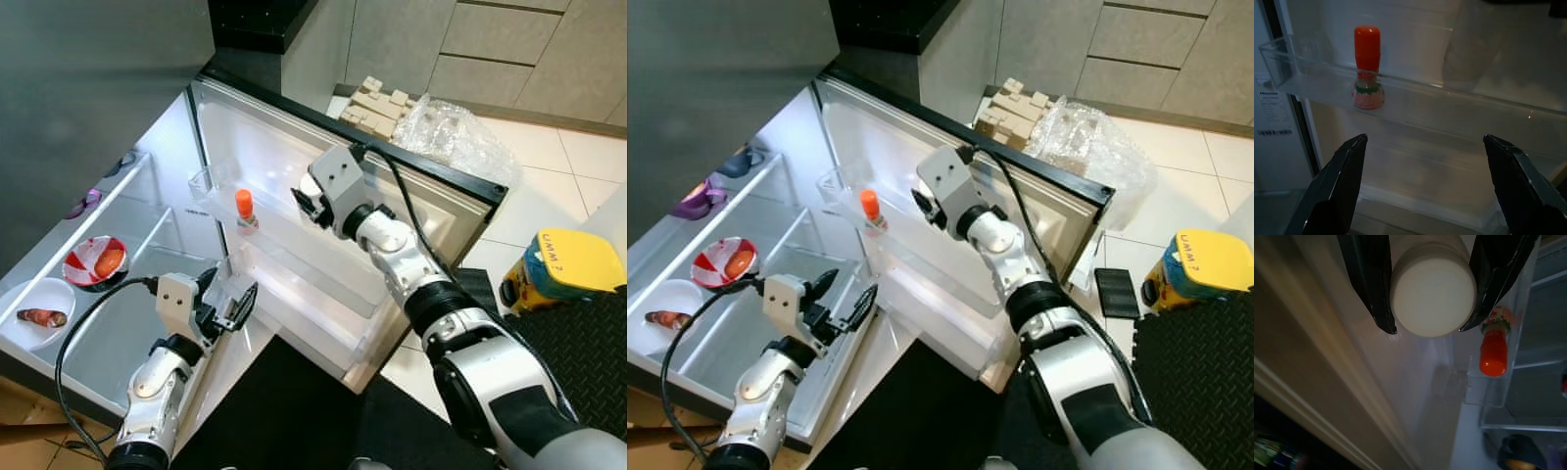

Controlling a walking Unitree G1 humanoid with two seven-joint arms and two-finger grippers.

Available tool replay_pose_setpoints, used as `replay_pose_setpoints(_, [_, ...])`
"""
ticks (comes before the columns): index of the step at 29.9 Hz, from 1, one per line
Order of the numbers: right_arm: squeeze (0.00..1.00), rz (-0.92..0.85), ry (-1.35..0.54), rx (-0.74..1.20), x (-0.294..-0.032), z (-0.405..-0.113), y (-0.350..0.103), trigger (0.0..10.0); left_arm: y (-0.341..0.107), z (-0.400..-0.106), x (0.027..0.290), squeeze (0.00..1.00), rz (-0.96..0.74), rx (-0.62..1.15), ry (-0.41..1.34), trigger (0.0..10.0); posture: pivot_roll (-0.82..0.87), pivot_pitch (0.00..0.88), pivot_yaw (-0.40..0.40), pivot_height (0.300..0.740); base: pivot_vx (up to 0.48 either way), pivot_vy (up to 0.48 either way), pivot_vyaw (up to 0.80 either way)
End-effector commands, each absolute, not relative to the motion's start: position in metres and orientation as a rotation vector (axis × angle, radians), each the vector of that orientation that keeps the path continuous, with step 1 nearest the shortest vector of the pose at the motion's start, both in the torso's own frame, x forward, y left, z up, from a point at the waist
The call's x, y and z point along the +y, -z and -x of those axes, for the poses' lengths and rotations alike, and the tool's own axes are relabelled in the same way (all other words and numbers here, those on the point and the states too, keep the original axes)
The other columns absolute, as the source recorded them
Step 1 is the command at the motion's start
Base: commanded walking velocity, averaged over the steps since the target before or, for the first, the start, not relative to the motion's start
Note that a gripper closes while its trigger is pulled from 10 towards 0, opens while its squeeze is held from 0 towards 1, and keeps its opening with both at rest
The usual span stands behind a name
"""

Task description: Restocking fridge

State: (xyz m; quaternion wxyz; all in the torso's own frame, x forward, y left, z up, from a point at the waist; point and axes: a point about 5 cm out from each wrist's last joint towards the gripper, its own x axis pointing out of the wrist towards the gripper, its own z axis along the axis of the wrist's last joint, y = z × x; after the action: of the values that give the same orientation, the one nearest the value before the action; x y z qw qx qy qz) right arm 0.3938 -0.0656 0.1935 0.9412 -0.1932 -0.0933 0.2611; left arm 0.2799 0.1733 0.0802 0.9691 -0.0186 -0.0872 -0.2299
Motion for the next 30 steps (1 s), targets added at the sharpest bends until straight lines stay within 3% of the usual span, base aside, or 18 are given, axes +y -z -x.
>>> replay_pose_setpoints(1, [0.00, 0.379, -0.489, -0.196, -0.070, -0.396, -0.195, 10.0, -0.074, -0.274, 0.175, 0.00, 0.032, -0.147, 0.464, 10.0, -0.13, 0.144, -0.018, 0.725, 0.000, 0.000, 0.00])
replay_pose_setpoints(11, [0.00, 0.353, -0.420, -0.151, -0.074, -0.396, -0.181, 10.0, -0.076, -0.264, 0.180, 0.00, 0.015, -0.142, 0.453, 10.0, -0.10, 0.168, -0.035, 0.725, 0.000, 0.000, 0.00])
replay_pose_setpoints(22, [0.00, 0.132, -0.240, -0.137, -0.097, -0.402, -0.185, 10.0, -0.077, -0.256, 0.184, 0.00, 0.003, -0.128, 0.443, 10.0, -0.06, 0.194, -0.039, 0.725, 0.000, 0.000, 0.00])
replay_pose_setpoints(30, [0.00, 0.119, -0.229, -0.113, -0.098, -0.402, -0.180, 10.0, -0.078, -0.255, 0.183, 0.00, -0.002, -0.117, 0.456, 10.0, -0.05, 0.205, -0.033, 0.725, 0.000, 0.000, 0.00])
